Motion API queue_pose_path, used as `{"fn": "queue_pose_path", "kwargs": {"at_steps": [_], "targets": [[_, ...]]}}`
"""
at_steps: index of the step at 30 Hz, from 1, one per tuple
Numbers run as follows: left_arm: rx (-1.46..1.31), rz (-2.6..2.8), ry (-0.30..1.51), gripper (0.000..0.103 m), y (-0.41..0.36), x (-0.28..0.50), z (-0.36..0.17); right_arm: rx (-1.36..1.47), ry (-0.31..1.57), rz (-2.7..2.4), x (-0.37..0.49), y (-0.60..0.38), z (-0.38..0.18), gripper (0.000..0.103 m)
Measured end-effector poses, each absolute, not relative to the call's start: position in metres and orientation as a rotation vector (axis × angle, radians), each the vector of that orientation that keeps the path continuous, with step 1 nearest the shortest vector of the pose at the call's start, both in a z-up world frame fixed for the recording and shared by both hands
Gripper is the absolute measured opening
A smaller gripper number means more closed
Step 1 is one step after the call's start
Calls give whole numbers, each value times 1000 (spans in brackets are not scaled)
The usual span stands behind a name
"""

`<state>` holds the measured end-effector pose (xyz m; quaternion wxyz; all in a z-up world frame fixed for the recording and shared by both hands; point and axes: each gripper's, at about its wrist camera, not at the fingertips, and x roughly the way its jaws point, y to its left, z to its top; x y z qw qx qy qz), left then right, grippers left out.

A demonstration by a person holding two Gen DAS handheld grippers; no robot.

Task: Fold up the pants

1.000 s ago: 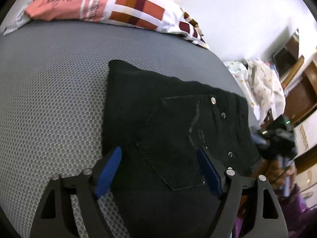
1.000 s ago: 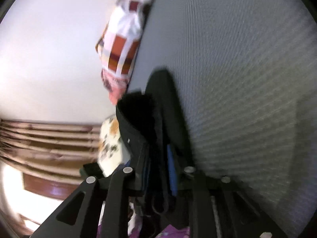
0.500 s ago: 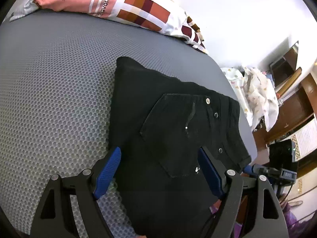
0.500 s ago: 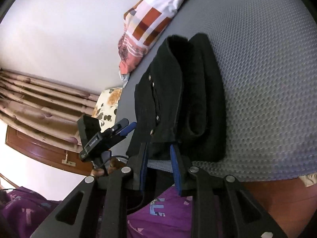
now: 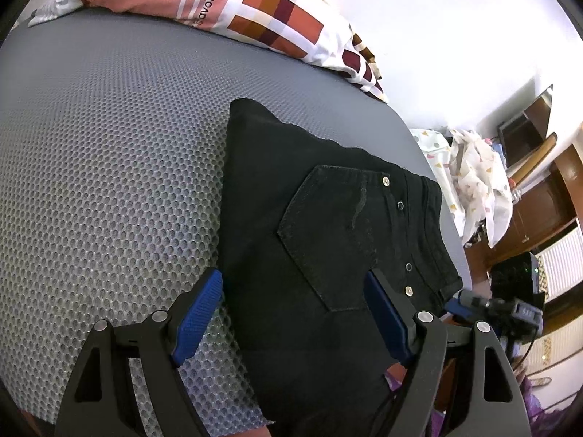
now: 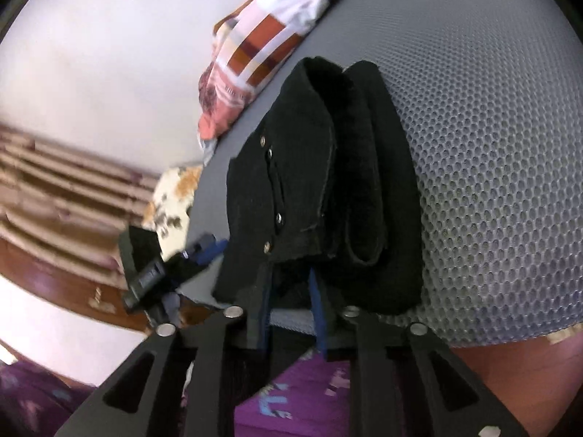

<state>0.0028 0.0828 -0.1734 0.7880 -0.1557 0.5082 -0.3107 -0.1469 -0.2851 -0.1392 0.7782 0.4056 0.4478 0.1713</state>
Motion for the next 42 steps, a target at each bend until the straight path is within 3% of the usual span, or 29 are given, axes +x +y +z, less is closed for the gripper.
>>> {"fn": "queue_pose_path", "kwargs": {"at_steps": [3, 5, 6, 12, 17, 20, 23, 25, 26, 27, 38, 42], "targets": [[-329, -668, 1097, 79, 81, 2, -173, 946, 950, 352, -141, -288, -143, 32], [-324, -666, 1099, 79, 80, 3, -173, 948, 980, 312, -138, -287, -148, 15], [-326, -665, 1102, 79, 80, 3, -173, 965, 985, 310, -138, -289, -151, 13], [-317, -673, 1103, 81, 73, 4, -172, 966, 964, 331, -156, -287, -142, 13], [-291, -672, 1129, 81, 65, 5, -179, 1117, 989, 355, -153, -305, -171, 12], [-283, -673, 1131, 81, 66, 5, -182, 1161, 996, 360, -155, -312, -168, 16], [-294, -670, 1140, 81, 66, 7, -185, 977, 984, 315, -155, -314, -140, 21], [-304, -675, 1134, 81, 67, 7, -186, 869, 982, 295, -151, -313, -124, 33], [-300, -676, 1135, 81, 66, 8, -186, 821, 971, 276, -148, -313, -118, 49], [-295, -677, 1135, 81, 66, 7, -186, 779, 949, 262, -144, -315, -112, 56], [-286, -680, 1138, 81, 63, 11, -186, 617, 962, 242, -81, -319, -124, 57], [-276, -682, 1143, 81, 61, 16, -186, 574, 988, 224, -79, -314, -133, 65]]}}
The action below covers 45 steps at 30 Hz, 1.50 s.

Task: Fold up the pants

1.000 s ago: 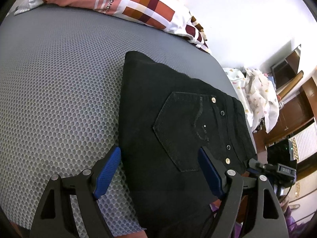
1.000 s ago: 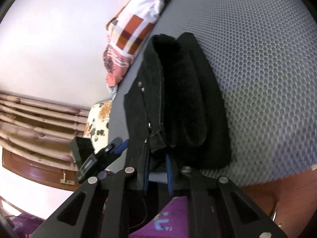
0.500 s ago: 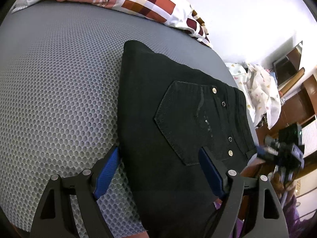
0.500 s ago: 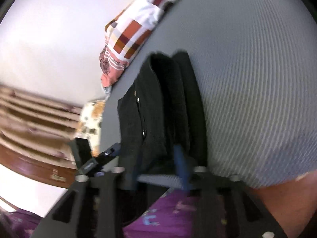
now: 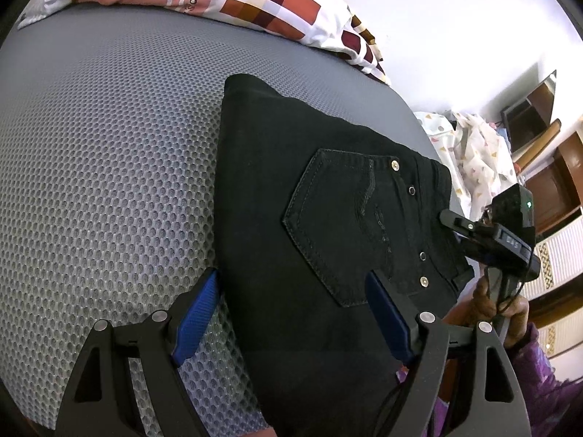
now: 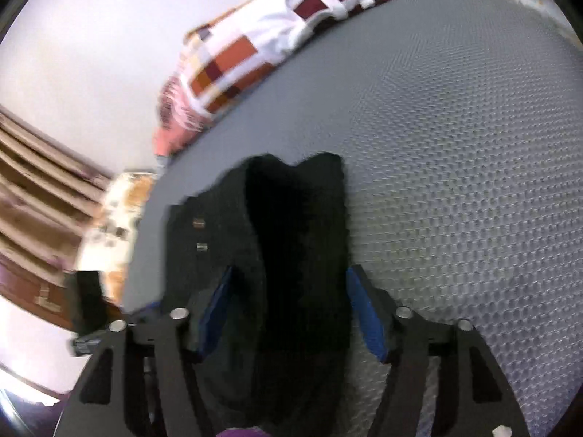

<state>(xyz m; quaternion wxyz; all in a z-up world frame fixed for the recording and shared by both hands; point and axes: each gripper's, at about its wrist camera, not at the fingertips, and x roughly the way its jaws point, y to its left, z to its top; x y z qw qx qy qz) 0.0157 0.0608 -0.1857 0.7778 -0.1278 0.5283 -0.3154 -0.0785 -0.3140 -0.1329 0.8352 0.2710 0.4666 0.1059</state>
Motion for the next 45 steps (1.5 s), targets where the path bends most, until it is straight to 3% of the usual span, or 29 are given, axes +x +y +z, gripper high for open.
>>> {"fn": "queue_pose_path", "kwargs": {"at_steps": [2, 6, 12, 28, 42, 45], "targets": [[-272, -683, 1144, 81, 60, 16, -187, 615, 984, 274, -82, -312, -133, 65], [-261, -680, 1147, 81, 57, 18, -189, 439, 943, 169, -93, -303, -117, 65], [-247, -679, 1144, 81, 51, 22, -194, 554, 911, 305, -88, -310, -116, 65], [-226, -676, 1137, 83, 45, 25, -197, 542, 901, 374, -93, -316, -113, 65], [-205, -677, 1139, 85, 40, 25, -196, 509, 1015, 492, -77, -293, -128, 62], [-199, -677, 1137, 85, 39, 24, -196, 625, 1020, 527, -72, -299, -139, 64]]}}
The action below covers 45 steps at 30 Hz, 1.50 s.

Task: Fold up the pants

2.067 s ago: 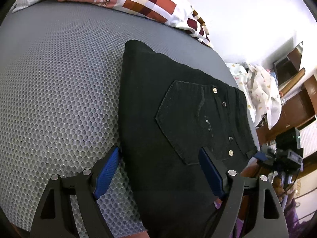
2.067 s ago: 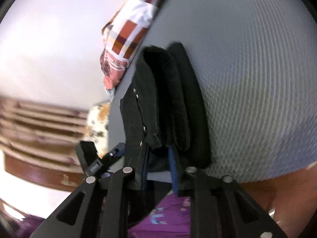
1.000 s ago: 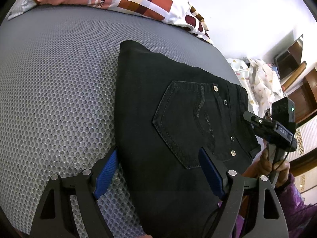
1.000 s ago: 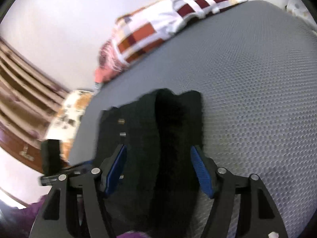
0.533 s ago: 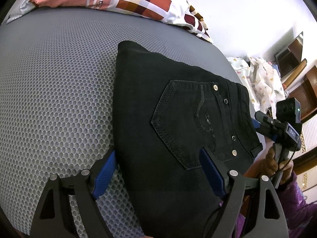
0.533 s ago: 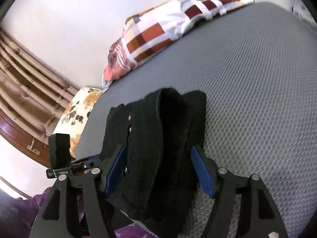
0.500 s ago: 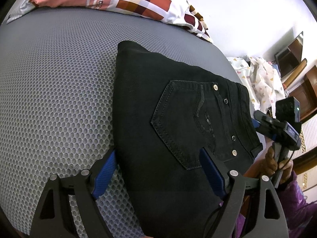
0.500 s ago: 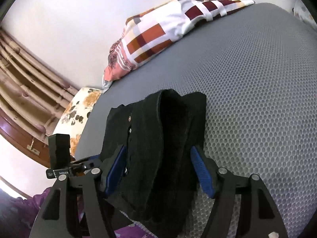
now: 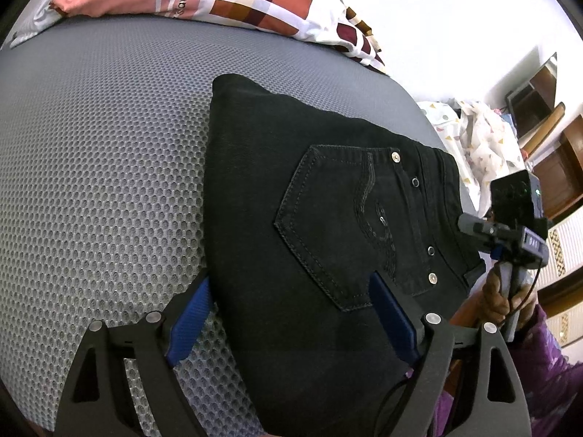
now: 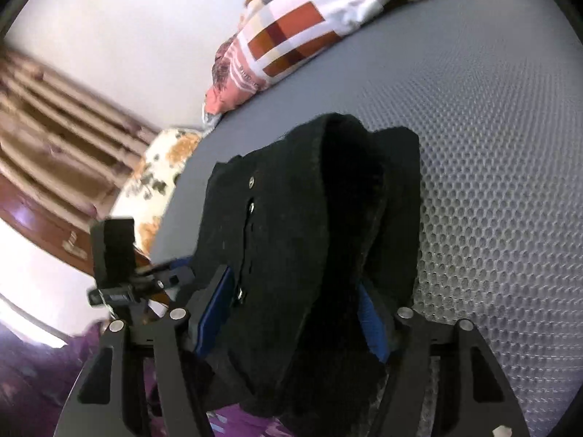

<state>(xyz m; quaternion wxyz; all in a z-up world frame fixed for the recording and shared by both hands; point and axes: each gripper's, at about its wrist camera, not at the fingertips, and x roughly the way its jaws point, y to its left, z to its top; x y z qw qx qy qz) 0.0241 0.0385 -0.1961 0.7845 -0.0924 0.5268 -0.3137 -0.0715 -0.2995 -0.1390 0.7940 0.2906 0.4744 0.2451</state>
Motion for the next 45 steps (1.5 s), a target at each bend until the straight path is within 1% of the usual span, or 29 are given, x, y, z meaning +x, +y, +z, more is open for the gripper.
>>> {"fn": "queue_pose_path", "kwargs": {"at_steps": [1, 2, 3, 4, 5, 6, 9, 15, 18, 20, 22, 25, 29, 30, 31, 33, 35, 37, 38, 39, 40, 41, 43, 44, 45], "targets": [[-197, -676, 1138, 85, 37, 24, -196, 657, 1022, 549, -70, -297, -141, 64], [-194, -676, 1139, 85, 36, 25, -196, 644, 1021, 560, -70, -290, -142, 59], [-196, -675, 1141, 85, 36, 25, -196, 592, 1026, 546, -69, -283, -141, 39], [-200, -673, 1140, 85, 36, 26, -196, 537, 1038, 510, -69, -278, -142, 29], [-206, -671, 1138, 85, 36, 26, -196, 562, 1040, 505, -69, -279, -144, 25], [-208, -669, 1135, 85, 37, 26, -196, 633, 1030, 505, -69, -286, -147, 19], [-200, -653, 1083, 85, 41, 23, -190, 765, 1012, 490, -72, -299, -149, 16], [-136, -676, 1080, 85, 33, 21, -188, 841, 964, 503, -84, -310, -134, 15], [-152, -677, 1126, 85, 32, 23, -196, 886, 993, 456, -87, -322, -151, 14], [-160, -677, 1106, 85, 34, 20, -196, 970, 978, 460, -92, -332, -161, 14], [-143, -679, 1093, 85, 34, 17, -196, 952, 988, 479, -91, -330, -163, 14], [-112, -674, 1095, 85, 30, 15, -195, 999, 1018, 489, -83, -334, -170, 16], [-120, -657, 1086, 85, 35, 14, -191, 1047, 993, 452, -92, -348, -167, 23], [-130, -650, 1079, 85, 37, 14, -189, 1029, 973, 415, -97, -352, -161, 27], [-148, -639, 1061, 85, 42, 13, -185, 991, 945, 358, -103, -357, -151, 28], [-156, -621, 1010, 85, 46, 12, -175, 894, 835, 269, -120, -362, -118, 29], [-112, -591, 970, 85, 45, 9, -168, 794, 744, 296, -131, -350, -85, 29], [-43, -551, 934, 85, 41, 7, -164, 616, 716, 269, -136, -321, -59, 32], [4, -518, 910, 85, 39, 4, -161, 498, 719, 239, -138, -302, -53, 37], [38, -490, 891, 85, 37, 2, -160, 436, 733, 219, -138, -289, -55, 41], [74, -456, 865, 85, 36, -2, -158, 391, 759, 199, -140, -279, -62, 42], [101, -434, 838, 85, 35, -6, -155, 369, 807, 173, -138, -272, -76, 43], [130, -407, 808, 89, 33, -9, -152, 368, 874, 152, -138, -265, -97, 42], [139, -396, 795, 92, 34, -12, -150, 356, 880, 121, -138, -264, -102, 41], [138, -395, 789, 92, 34, -13, -149, 360, 867, 111, -139, -263, -101, 41]]}}
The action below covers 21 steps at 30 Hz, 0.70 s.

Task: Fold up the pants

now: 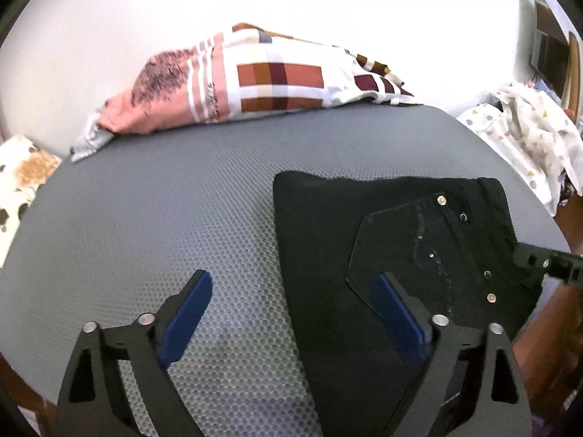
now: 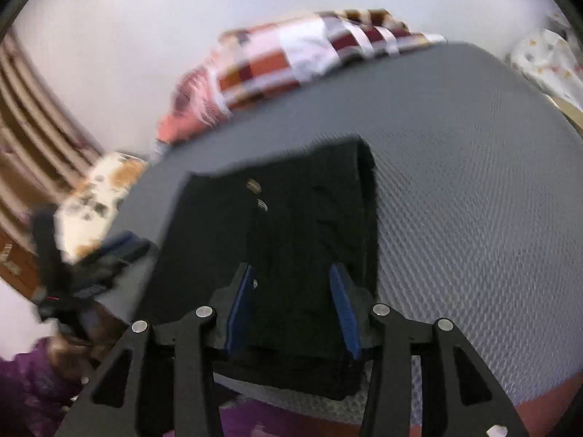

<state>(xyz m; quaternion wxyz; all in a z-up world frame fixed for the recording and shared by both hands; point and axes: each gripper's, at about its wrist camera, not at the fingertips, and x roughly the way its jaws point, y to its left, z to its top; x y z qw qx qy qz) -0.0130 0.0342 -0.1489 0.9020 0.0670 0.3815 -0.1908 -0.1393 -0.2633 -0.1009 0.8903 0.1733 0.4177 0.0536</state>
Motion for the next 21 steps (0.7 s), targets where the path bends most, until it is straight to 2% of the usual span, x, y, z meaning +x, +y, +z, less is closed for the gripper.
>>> {"fn": "queue_pose_path", "kwargs": {"at_steps": [4, 9, 16, 21], "targets": [[130, -383, 786, 92, 37, -14, -145, 373, 820, 106, -145, -260, -78, 45], [121, -362, 780, 92, 41, -17, -140, 403, 788, 109, -156, -250, -61, 64], [162, -353, 752, 92, 37, -27, -134, 450, 801, 95, -169, -238, -59, 67], [174, -355, 752, 92, 35, -27, -133, 505, 801, 66, -172, -250, -60, 76]]}}
